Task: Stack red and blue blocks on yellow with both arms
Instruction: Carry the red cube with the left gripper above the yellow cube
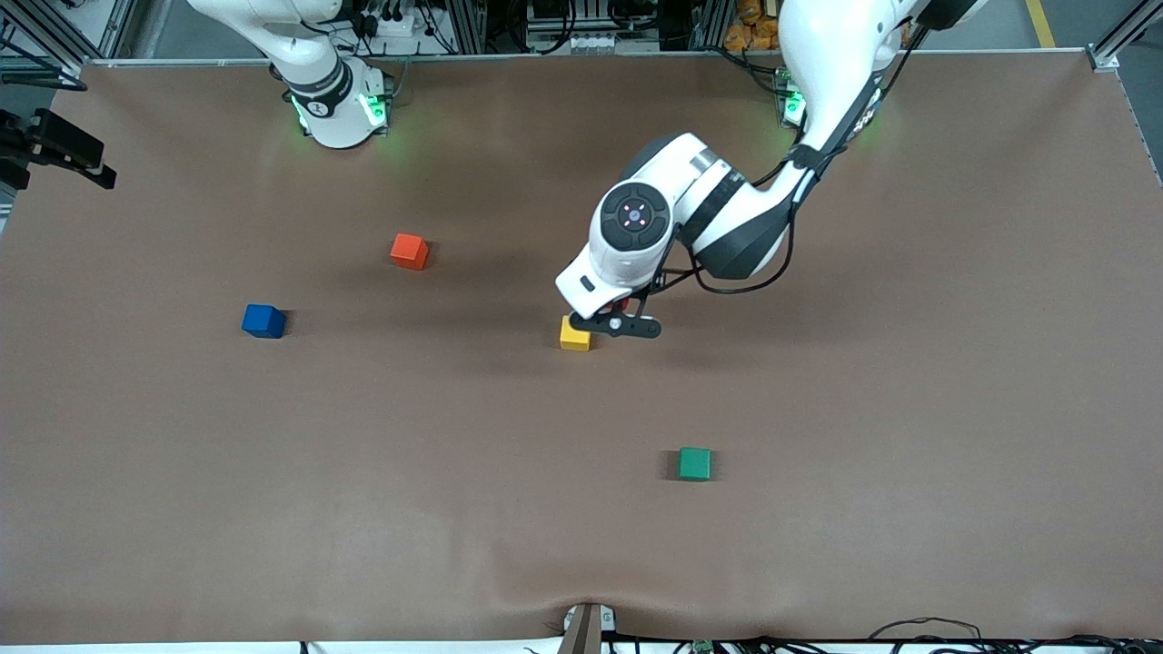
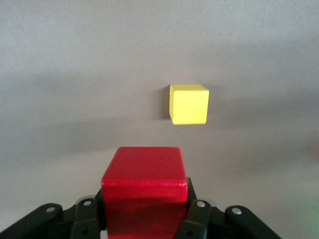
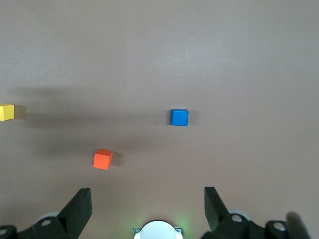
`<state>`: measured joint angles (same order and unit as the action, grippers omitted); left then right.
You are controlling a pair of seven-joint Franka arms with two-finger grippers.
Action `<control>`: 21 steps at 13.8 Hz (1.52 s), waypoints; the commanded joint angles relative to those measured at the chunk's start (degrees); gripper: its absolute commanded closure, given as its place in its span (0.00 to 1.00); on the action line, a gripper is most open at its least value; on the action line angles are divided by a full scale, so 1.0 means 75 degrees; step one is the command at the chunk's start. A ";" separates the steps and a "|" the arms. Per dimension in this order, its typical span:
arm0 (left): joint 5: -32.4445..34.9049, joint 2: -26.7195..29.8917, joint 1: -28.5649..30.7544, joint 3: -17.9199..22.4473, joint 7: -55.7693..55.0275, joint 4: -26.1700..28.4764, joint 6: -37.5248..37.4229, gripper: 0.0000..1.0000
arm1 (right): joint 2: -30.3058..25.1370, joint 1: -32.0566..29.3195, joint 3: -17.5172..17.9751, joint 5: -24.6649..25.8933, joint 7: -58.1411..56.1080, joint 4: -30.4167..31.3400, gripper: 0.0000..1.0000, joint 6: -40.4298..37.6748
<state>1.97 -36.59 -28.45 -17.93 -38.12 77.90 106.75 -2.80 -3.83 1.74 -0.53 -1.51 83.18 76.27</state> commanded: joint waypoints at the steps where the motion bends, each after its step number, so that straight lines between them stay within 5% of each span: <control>1: -0.0005 -0.0465 -0.0809 0.0759 -0.0027 -0.0706 0.0086 1.00 | -0.0002 -0.0134 0.0084 -0.0105 0.0073 -0.0028 0.00 -0.0008; 4: -0.0017 -0.0699 -0.1479 0.1417 -0.0027 -0.0741 0.0438 1.00 | -0.0002 -0.0088 0.0095 -0.0116 0.0096 -0.0040 0.00 -0.0079; 21: -0.0005 -0.1532 -0.1773 0.1465 -0.0086 -0.0730 0.1505 1.00 | 0.0010 -0.0298 0.0084 -0.0374 0.0073 -0.0063 0.00 -0.0032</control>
<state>1.97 -46.78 -40.61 -7.89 -38.12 74.05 117.90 -2.79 -5.00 1.76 -2.44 -1.44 83.16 75.98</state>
